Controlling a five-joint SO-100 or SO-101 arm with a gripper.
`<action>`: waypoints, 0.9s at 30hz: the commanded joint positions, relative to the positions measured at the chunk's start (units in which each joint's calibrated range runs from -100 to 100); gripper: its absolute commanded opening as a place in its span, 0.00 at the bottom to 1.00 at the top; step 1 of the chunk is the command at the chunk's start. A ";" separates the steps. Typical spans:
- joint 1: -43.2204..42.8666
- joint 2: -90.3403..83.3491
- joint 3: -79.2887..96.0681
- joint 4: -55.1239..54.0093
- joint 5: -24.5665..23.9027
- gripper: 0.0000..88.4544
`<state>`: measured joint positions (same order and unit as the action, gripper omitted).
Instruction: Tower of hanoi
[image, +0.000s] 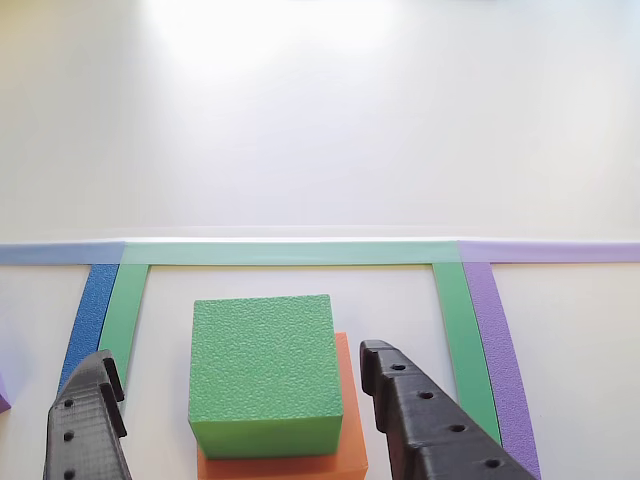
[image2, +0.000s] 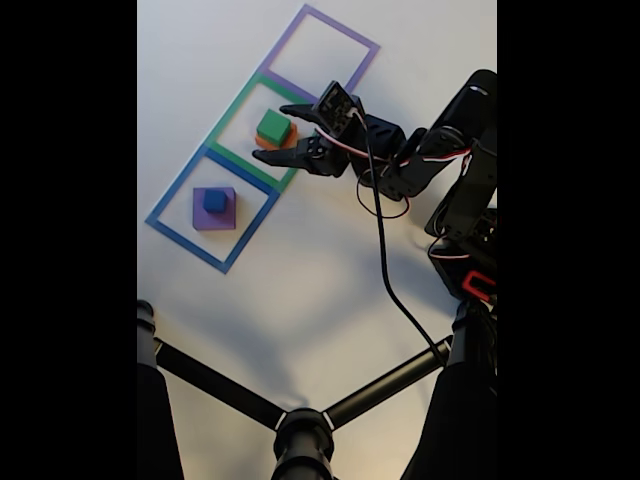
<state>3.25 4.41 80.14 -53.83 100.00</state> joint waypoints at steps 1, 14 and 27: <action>-0.84 -0.41 -1.13 -1.66 0.00 0.27; -1.00 -0.01 -1.49 -1.57 0.00 0.11; -1.45 -1.45 -1.67 -1.01 0.00 0.07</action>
<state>3.15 5.25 80.05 -53.91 100.00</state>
